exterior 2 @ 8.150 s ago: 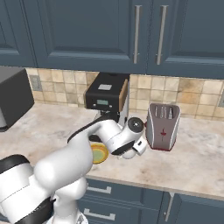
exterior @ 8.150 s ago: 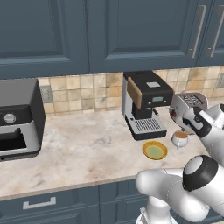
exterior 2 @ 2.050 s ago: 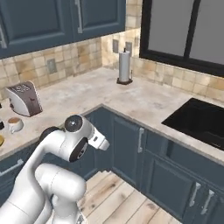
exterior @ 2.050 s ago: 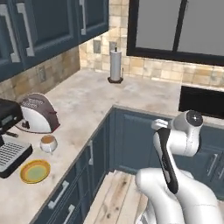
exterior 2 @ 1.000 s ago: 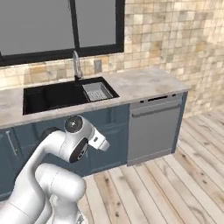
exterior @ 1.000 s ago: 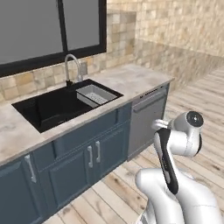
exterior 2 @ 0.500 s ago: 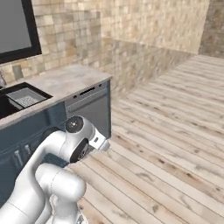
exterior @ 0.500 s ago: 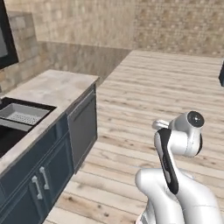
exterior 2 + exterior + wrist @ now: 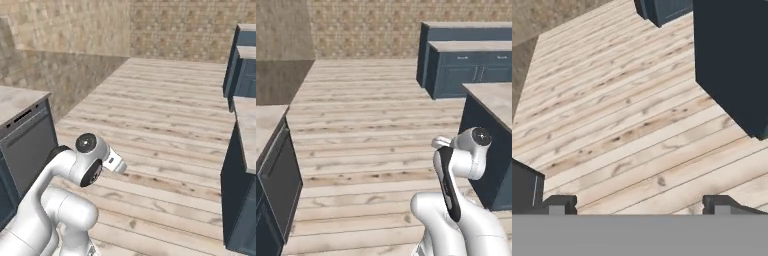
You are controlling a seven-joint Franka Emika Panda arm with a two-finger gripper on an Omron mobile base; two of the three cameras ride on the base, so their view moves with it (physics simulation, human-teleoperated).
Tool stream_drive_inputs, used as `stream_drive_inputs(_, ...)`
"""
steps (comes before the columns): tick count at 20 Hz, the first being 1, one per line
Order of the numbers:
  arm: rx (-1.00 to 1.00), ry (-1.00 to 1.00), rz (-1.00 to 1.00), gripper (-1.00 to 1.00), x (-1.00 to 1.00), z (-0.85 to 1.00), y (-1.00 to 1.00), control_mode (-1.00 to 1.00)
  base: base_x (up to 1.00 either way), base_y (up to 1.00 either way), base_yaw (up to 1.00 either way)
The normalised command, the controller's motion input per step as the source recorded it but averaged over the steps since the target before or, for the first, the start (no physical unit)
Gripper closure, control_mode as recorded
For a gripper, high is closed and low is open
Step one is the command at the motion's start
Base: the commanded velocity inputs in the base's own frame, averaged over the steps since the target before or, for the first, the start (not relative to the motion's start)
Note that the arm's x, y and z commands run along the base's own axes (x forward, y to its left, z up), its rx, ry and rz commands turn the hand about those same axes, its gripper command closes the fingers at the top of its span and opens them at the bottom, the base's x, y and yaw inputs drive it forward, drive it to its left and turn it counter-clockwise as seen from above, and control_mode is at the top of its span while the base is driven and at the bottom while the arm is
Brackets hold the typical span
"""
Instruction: Take a sugar cube from the saucer and place it inside the coffee. Then, grab milk from the fridge and place it next to the coffee on the counter to sweeten the coffee.
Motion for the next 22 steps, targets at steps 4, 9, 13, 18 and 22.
stream_drive_inputs(4,0.0,0.0,0.0,-1.0,0.0,0.0,0.0,1.0,0.77,0.0,-0.59)
stream_drive_inputs(9,0.0,0.0,0.0,-1.0,0.0,0.0,0.0,1.0,0.74,0.0,-0.6)
stream_drive_inputs(13,0.0,0.0,0.0,-1.0,0.0,0.0,0.0,1.0,0.47,0.0,-0.7)
stream_drive_inputs(18,0.0,0.0,0.0,-1.0,0.0,0.0,0.0,1.0,0.35,0.0,-0.73)
stream_drive_inputs(22,0.0,0.0,0.0,-1.0,0.0,0.0,0.0,1.0,0.33,0.0,-0.74)
